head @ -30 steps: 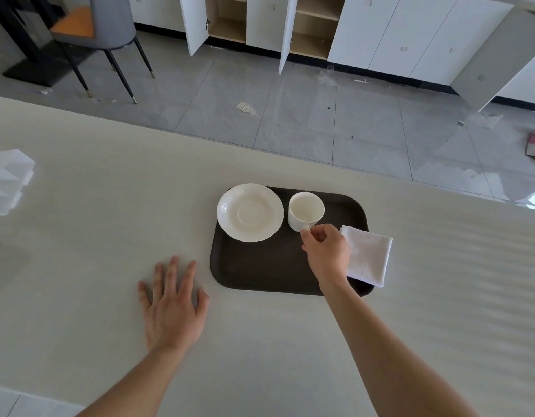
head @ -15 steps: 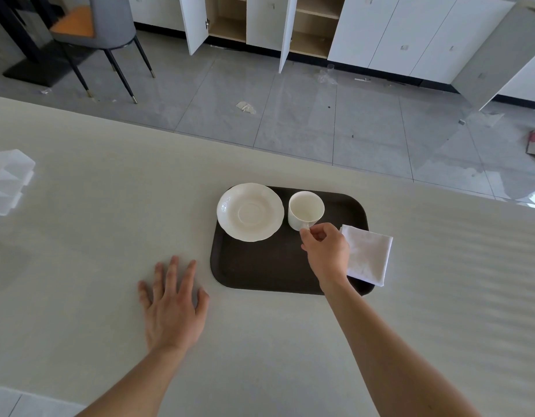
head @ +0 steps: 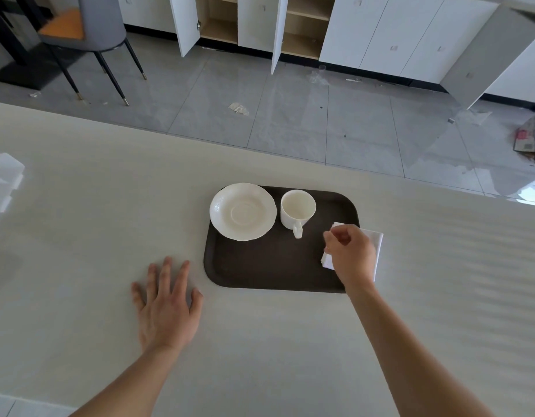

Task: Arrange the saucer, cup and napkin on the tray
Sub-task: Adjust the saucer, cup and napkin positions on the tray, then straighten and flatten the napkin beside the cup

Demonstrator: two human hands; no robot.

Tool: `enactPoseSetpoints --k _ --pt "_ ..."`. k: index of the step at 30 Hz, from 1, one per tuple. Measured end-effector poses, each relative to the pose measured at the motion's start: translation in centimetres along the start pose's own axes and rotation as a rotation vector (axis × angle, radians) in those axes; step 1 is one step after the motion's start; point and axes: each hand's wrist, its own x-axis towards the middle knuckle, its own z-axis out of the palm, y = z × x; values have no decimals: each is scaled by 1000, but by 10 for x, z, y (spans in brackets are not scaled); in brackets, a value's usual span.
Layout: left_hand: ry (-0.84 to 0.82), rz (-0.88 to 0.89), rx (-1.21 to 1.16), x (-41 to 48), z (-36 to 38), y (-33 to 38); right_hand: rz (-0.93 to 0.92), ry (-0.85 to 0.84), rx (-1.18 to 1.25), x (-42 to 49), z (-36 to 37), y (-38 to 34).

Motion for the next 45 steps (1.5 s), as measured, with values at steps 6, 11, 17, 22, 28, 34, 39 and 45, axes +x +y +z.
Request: enactPoseSetpoints --k 6,11,17,22,28,34,39,45 --pt "-5 -7 -3 -2 -3 1 -83 197 -254 11 -45 25" --pt "-8 -9 3 -1 -4 1 129 122 -410 19 -59 47" --pt "-7 -8 1 -1 -2 1 305 -89 -335 23 -59 55" --pt "0 -4 3 -1 -1 0 228 -13 -358 28 -56 59" --pt "-9 -1 4 -1 -2 0 130 -1 -384 39 -50 48" --pt "-12 -2 -1 0 -3 2 69 -41 -411 60 -36 29" --pt "-7 6 3 -1 -3 1 47 -61 -431 69 -28 20" --pt "-5 9 3 0 -1 -1 33 -51 -498 72 -24 18"
